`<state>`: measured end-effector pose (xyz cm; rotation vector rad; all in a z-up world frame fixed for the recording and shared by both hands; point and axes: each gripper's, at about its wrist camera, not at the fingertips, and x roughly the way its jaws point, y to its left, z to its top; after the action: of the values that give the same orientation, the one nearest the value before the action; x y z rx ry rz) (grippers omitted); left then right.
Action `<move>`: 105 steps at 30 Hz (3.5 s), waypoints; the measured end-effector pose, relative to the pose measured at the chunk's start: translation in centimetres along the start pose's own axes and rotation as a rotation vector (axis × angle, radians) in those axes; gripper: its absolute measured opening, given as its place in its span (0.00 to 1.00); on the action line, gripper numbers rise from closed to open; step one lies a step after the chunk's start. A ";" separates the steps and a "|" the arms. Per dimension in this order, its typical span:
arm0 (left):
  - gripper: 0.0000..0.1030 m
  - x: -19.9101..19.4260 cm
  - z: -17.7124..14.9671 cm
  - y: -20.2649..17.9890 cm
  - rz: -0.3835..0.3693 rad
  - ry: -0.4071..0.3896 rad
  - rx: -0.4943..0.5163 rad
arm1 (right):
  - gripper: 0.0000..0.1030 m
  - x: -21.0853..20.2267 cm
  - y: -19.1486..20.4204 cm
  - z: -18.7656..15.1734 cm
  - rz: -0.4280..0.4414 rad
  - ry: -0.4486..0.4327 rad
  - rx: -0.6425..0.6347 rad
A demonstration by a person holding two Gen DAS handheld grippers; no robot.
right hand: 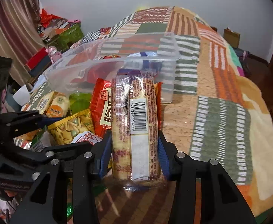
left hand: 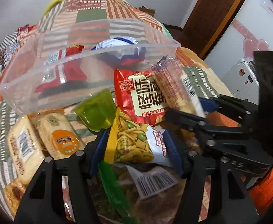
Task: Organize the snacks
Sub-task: 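Grasp the long wafer-roll pack with the right tool while the left tool reaches the pile, then grasp the narrow yellow snack bag with the left tool, then carry the wafer pack with the right tool while the left tool carries the yellow bag over the box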
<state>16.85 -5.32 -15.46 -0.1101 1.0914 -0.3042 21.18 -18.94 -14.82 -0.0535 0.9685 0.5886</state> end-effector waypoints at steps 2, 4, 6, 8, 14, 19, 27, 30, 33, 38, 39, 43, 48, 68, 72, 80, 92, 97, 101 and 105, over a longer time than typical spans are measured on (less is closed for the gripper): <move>0.55 0.1 0.0 -0.1 -0.009 0.004 -0.001 | 0.40 -0.9 -0.2 -0.1 -0.008 -0.017 0.001; 0.52 0.1 0.0 -0.3 -0.012 0.002 0.004 | 0.40 -1.5 -0.4 -0.2 -0.014 -0.028 0.003; 0.50 0.1 -0.2 -0.4 -0.004 -0.004 0.009 | 0.40 -2.1 -0.6 -0.3 -0.018 -0.038 0.008; 0.44 -0.2 -0.4 -0.6 0.002 -0.012 0.017 | 0.40 -2.7 -0.7 -0.3 -0.019 -0.050 0.013; 0.39 -1.9 -0.6 -1.0 0.052 -0.055 0.038 | 0.39 -3.3 -0.3 -0.2 -0.016 -0.070 0.005; 0.33 -3.9 -0.4 -0.9 0.074 -0.107 0.041 | 0.39 -3.5 0.1 -0.1 -0.005 -0.080 0.000; 0.11 -6.2 0.1 0.2 0.080 -0.162 0.021 | 0.39 -4.5 0.6 0.2 0.005 -0.118 -0.004; 0.11 -6.8 0.1 0.5 0.086 -0.177 0.019 | 0.39 -5.0 0.8 0.6 0.015 -0.141 -0.001; 0.10 -7.6 0.2 0.8 0.090 -0.202 0.014 | 0.39 -5.4 1.0 0.9 0.018 -0.159 -0.003; 0.10 -9.4 1.0 1.1 0.094 -0.245 0.007 | 0.39 -5.8 1.3 1.9 0.026 -0.188 -0.005; 0.10 -9.8 1.2 1.2 0.096 -0.256 0.007 | 0.39 -5.9 1.4 2.1 0.027 -0.193 -0.005; 0.10 -11.7 2.3 1.5 0.112 -0.298 0.007 | 0.39 -6.2 1.7 3.0 0.035 -0.219 -0.004; 0.10 -13.4 3.8 2.4 0.119 -0.341 -0.005 | 0.39 -6.2 2.0 4.5 0.045 -0.247 -0.005; 0.07 -9.7 6.7 8.0 0.139 -0.291 -0.085 | 0.39 -0.3 3.4 8.6 0.057 -0.186 -0.035; 0.32 -8.1 5.4 9.0 0.126 -0.219 -0.124 | 0.39 0.3 2.8 8.9 0.043 -0.171 -0.031; 0.76 -6.6 3.2 8.6 0.079 -0.171 -0.158 | 0.39 0.8 2.6 8.6 0.036 -0.148 -0.028; 0.50 -3.2 1.8 6.0 0.106 -0.110 -0.070 | 0.39 1.9 2.5 9.8 0.027 -0.122 -0.048; 0.44 -3.6 1.1 6.2 0.104 -0.141 -0.053 | 0.39 2.9 2.6 10.1 0.023 -0.100 -0.055; 0.41 -4.6 0.8 6.5 0.107 -0.159 -0.045 | 0.39 3.3 2.8 10.5 0.027 -0.097 -0.054; 0.36 -6.1 1.0 6.7 0.094 -0.185 -0.043 | 0.39 3.7 3.2 10.8 0.024 -0.091 -0.062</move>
<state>16.47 2.82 -11.36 -0.1218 0.9167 -0.1821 29.43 -11.37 -10.83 -0.0697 0.8633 0.6376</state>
